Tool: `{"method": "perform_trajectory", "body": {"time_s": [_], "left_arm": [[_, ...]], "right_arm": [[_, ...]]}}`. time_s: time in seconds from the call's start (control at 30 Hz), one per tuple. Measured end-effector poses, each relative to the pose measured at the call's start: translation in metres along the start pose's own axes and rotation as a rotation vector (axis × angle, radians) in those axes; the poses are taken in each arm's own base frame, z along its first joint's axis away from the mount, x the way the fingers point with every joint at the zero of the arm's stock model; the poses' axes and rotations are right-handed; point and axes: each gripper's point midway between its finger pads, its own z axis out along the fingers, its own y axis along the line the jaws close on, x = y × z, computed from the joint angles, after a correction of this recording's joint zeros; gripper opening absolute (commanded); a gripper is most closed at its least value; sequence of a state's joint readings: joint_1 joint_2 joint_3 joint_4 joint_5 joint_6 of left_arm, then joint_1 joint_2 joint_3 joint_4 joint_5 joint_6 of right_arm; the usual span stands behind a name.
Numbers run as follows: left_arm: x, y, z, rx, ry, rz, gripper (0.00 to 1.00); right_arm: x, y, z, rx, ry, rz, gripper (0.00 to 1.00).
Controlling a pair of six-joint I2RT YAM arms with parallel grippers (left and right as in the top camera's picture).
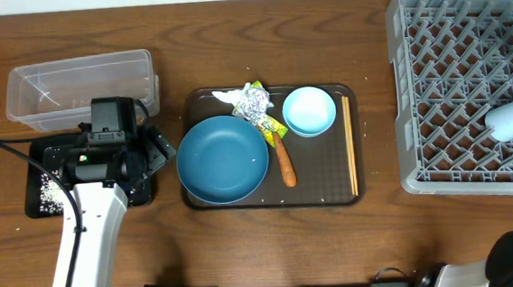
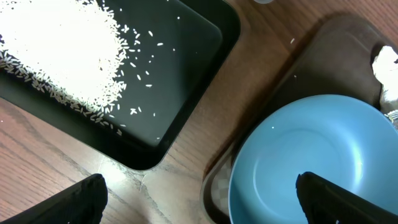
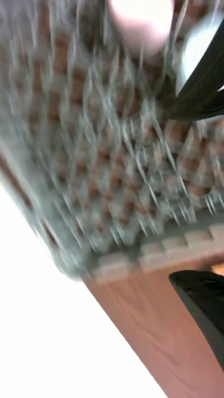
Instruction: Sort waste into correct bins and load items into the dishwasher rack
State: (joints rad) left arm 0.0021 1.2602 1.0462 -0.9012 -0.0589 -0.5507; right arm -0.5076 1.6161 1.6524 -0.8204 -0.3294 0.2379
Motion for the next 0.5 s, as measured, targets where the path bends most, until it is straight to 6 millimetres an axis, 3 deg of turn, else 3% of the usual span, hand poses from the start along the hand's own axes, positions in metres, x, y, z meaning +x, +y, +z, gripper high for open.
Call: {"method": "perform_trajectory", "body": {"time_s": [0.17,0.27,0.37,0.5], "left_arm": [[0.000,0.000,0.000,0.000,0.000,0.000,1.00],[0.000,0.000,0.000,0.000,0.000,0.000,1.00],[0.000,0.000,0.000,0.000,0.000,0.000,1.00],[0.000,0.000,0.000,0.000,0.000,0.000,1.00]], "right_arm": [[0.052,0.098,0.021,-0.194,0.133,-0.163,0.75],[0.105,0.158,0.036,-0.269,0.237,-0.308,0.75],[0.160,0.200,0.055,-0.298,0.337,-0.427,0.74],[0.225,0.230,0.086,-0.275,0.429,-0.553,0.66]]}}
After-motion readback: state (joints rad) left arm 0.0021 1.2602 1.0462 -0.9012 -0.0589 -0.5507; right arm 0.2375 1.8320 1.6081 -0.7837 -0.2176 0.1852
